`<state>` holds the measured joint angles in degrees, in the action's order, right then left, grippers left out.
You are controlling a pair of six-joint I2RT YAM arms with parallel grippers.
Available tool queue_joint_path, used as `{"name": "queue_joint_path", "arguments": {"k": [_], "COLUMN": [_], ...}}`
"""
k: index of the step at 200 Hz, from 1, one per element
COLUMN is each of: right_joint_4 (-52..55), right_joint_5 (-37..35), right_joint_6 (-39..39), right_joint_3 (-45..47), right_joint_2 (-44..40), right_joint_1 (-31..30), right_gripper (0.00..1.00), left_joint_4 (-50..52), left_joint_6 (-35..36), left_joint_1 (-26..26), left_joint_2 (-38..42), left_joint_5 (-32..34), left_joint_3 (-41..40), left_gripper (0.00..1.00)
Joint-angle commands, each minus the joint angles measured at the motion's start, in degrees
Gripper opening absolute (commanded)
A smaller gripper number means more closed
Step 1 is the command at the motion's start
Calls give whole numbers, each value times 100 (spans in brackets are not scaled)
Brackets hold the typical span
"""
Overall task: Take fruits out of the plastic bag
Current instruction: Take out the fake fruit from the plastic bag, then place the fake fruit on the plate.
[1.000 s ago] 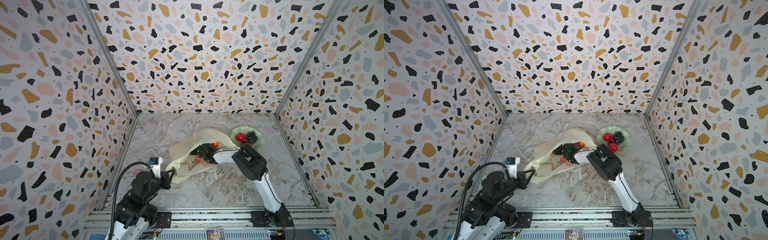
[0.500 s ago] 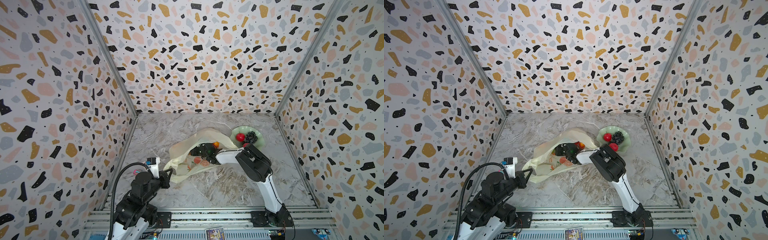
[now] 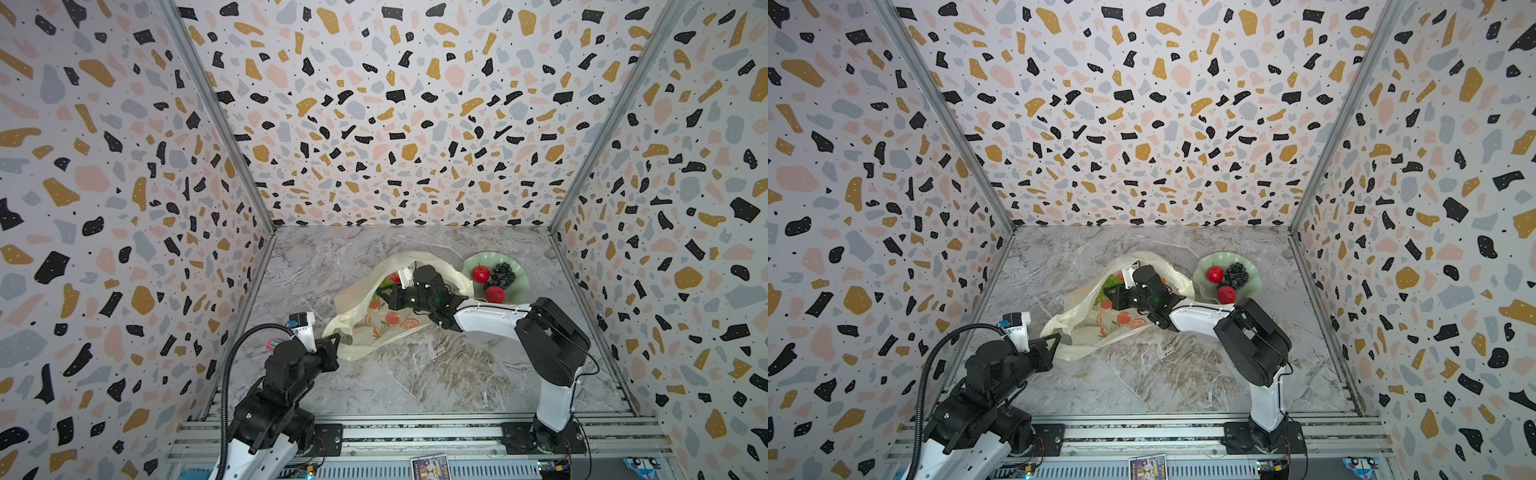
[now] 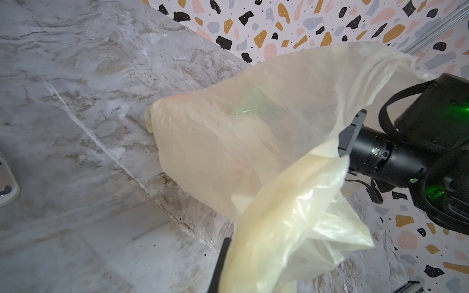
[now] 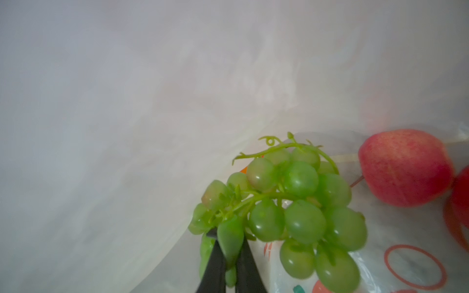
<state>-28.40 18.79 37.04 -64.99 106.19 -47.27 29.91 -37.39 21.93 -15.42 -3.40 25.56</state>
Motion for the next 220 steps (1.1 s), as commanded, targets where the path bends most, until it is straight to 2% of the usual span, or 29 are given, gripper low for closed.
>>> {"name": "queue_joint_path", "arguments": {"k": [1, 62, 141, 171, 220], "right_joint_4": [98, 377, 690, 1004, 1762], "right_joint_5": [493, 1308, 2029, 1962, 1290], "right_joint_6": [-337, -1143, -1869, -2066, -2476], "right_joint_3": [126, 848, 1017, 833, 582], "right_joint_2": [-537, -1742, -3232, -3709, -4373], "right_joint_1": [-11, -11, -11, 6, 324], "right_gripper": [7, 7, 7, 7, 6], "left_joint_4": [-516, -678, -750, -741, -703], "left_joint_6": [-180, -100, -14, 16, 21], "left_joint_1": [20, 17, 13, 13, 15], "left_joint_2": [-37, -184, -224, -232, -207], "left_joint_5": [118, 164, 203, 233, 251], "left_joint_3": [56, 63, 10, 15, 25], "left_gripper": [1, 2, 2, 2, 2]}}
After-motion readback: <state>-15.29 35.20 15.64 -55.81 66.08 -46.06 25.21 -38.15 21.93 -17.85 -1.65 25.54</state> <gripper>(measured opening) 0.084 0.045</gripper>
